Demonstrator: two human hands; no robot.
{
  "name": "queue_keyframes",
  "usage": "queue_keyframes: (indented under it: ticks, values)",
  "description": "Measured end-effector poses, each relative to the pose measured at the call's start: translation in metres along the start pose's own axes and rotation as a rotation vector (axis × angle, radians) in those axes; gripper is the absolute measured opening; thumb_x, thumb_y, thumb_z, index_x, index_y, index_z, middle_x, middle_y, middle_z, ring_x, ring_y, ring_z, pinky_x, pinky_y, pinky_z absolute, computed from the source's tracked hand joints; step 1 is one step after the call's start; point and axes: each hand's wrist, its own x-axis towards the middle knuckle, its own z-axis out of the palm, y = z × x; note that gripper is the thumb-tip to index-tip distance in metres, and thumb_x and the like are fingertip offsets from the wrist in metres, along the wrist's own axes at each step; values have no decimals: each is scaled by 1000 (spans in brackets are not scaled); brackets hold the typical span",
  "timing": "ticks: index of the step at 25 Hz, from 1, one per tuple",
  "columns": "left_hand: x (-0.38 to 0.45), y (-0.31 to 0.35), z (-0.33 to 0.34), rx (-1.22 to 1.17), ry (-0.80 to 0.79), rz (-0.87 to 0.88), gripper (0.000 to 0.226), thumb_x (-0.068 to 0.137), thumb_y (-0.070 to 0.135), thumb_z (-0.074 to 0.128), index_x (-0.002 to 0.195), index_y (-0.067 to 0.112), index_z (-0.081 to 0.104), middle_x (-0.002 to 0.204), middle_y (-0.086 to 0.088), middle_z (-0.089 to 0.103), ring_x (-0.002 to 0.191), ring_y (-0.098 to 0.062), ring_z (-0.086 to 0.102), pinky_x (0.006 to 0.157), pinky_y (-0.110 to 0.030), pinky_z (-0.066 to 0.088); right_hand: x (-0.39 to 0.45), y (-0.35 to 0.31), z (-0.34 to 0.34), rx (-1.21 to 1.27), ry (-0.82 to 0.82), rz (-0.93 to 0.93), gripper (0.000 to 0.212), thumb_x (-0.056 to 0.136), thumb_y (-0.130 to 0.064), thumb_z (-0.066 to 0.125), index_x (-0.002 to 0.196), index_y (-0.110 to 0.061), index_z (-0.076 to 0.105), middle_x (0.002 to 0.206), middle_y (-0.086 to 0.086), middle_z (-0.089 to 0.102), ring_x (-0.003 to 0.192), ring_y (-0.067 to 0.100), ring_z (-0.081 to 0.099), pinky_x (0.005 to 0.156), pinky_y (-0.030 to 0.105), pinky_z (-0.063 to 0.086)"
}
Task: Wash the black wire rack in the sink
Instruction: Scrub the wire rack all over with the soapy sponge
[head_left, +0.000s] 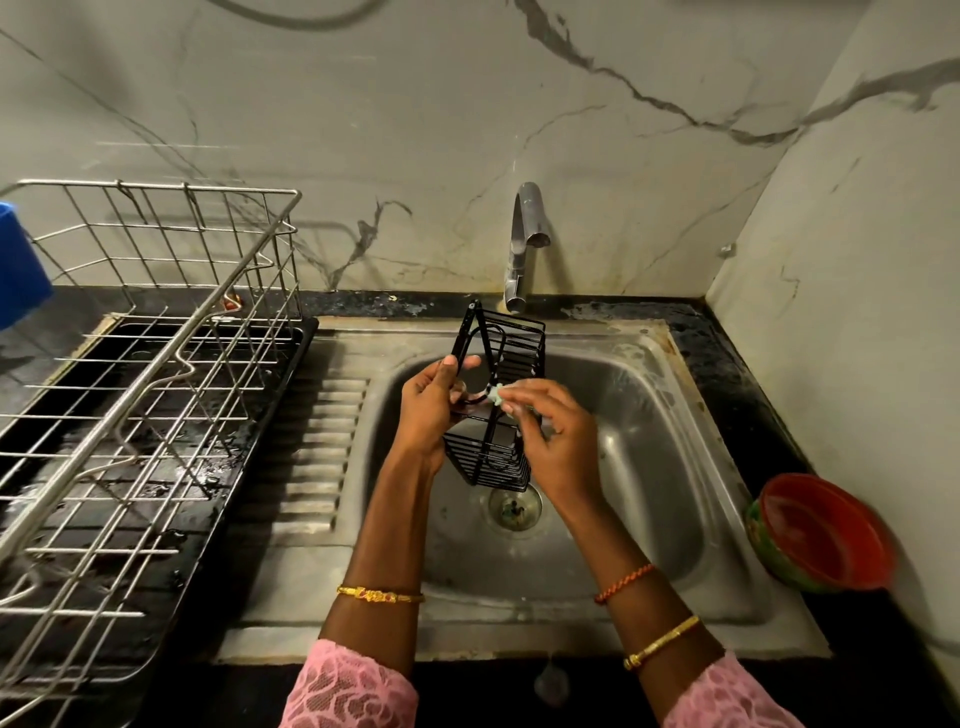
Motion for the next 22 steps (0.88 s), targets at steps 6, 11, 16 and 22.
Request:
queue_keyframes:
  ticks: [6,11,16,22]
  values:
    - [4,-5,-4,-26,-16,-9,27,100,17,43,94,4,66,41,9,41,53,-15,60,61,-26,57,-15,19,-26,54,127,225,21,81,-1,67,96,-16,68,95,-4,67,91,7,64,80,21,54]
    - [3,-11,-2,44,-29,10,27,100,19,45,89,11,69,68,-12,52,66,-21,58,60,-26,56,25,1,-2,-28,20,-2,17,82,3,64,97,-3,69,96,5,66,90,11,62,82,17,51]
    - [1,-9,-4,19,7,50,29,100,18,44,99,-1,67,50,0,40,47,-6,51,60,-25,57,1,21,-4,-101,31,8,22,84,5,61,101,-5,70,101,8,65,98,10,60,87,16,48]
    - [0,-10,-5,74,0,71,28,100,19,45,92,8,69,56,-5,38,63,-21,53,57,-21,54,13,8,0,-62,-31,-34,21,82,6,62,99,-3,71,99,7,65,95,10,61,85,16,50]
